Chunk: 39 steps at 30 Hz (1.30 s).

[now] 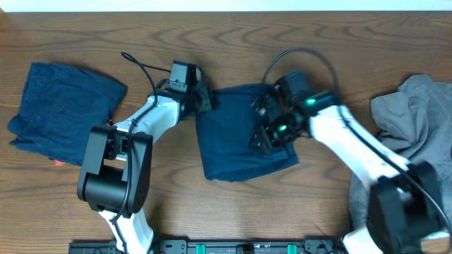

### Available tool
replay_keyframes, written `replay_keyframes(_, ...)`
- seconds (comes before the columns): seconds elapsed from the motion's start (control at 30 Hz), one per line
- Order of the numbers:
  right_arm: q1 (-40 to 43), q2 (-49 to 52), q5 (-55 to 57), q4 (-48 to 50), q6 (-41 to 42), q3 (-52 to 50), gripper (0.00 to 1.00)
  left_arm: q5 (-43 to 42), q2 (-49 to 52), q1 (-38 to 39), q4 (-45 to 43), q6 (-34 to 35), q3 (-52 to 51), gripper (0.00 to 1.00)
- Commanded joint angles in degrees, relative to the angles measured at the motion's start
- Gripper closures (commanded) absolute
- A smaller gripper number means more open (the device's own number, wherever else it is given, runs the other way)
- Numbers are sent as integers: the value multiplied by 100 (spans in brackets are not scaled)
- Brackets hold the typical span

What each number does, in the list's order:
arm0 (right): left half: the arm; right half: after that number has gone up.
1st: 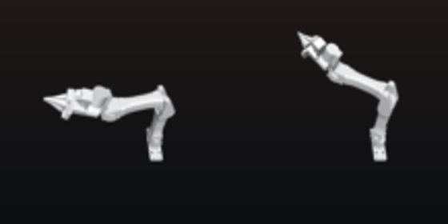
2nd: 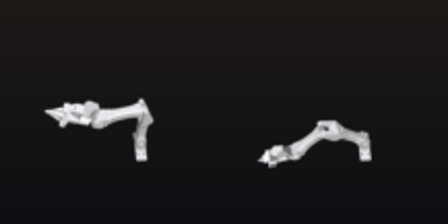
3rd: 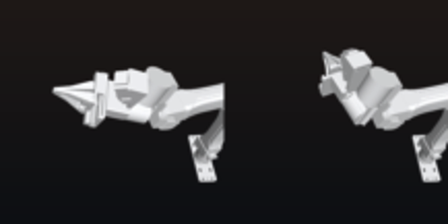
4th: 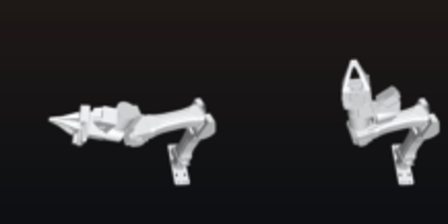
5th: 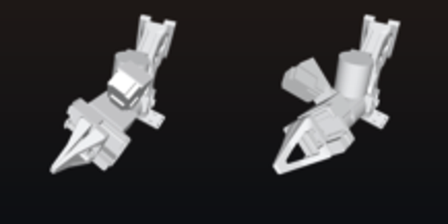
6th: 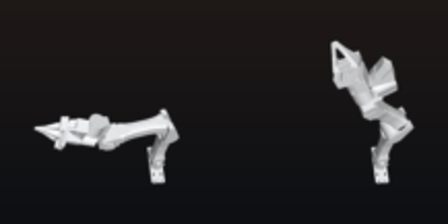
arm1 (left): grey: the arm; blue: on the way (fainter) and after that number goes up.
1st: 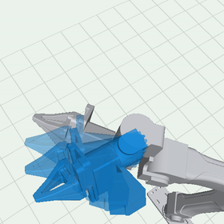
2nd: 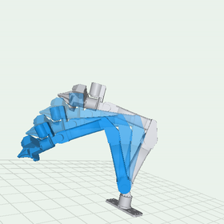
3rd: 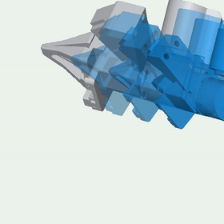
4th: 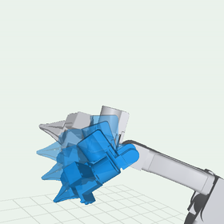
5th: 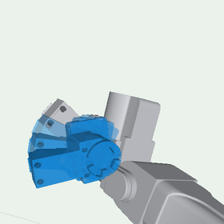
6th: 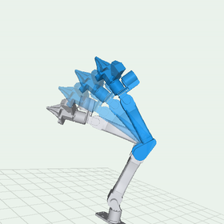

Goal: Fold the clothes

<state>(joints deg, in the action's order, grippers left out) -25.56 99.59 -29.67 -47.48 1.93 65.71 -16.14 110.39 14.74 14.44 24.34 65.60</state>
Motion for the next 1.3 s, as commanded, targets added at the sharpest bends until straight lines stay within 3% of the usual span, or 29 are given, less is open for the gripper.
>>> replay_keyframes(0.0, -168, 525, 61, -83, 133, -162, 50, 20, 127, 7, 872, -76, -120, 45)
replay_keyframes(0.1, -175, 935, 741, -188, 415, -203, 53, 17, 127, 7, 1954, -76, -120, 47)
replay_keyframes(0.2, -9, 1147, 2022, -33, 885, -203, 52, 9, 127, 7, 3012, -74, -120, 67)
replay_keyframes(0.37, 433, 1152, 3641, 1598, 874, -136, 44, -789, 127, 52, 4225, -94, -120, 69)
replay_keyframes(0.5, 616, 1134, 3237, 3115, 221, 74, 44, -1543, 114, 157, 4448, -262, -120, 69)
replay_keyframes(0.7, 570, 824, 2774, 2706, 164, 656, 40, -1727, -448, 118, 4459, -483, -105, 69)
replay_keyframes(0.77, 562, 597, 2778, 2470, 190, 669, 39, -1613, -793, 33, 4183, -549, -83, 63)
replay_keyframes(0.8, 564, 485, 2780, 2345, 195, 669, 37, -1478, -966, -17, 4009, -551, -74, 53)
replay_keyframes(0.83, 570, 387, 2809, 2238, 243, 669, 37, -1272, -1130, -63, 3794, -553, -74, 36)
replay_keyframes(0.87, 588, 245, 2865, 2081, 278, 669, 36, -1038, -1257, -96, 3580, -573, -74, 1)
replay_keyframes(0.97, 616, -7, 2881, 1829, 275, 669, 35, -411, -1499, -144, 2717, -992, -74, 2)
replay_keyframes(1.27, 621, -328, 2881, 1279, 302, 667, 33, -592, -717, -144, 1119, -2594, -76, 2)
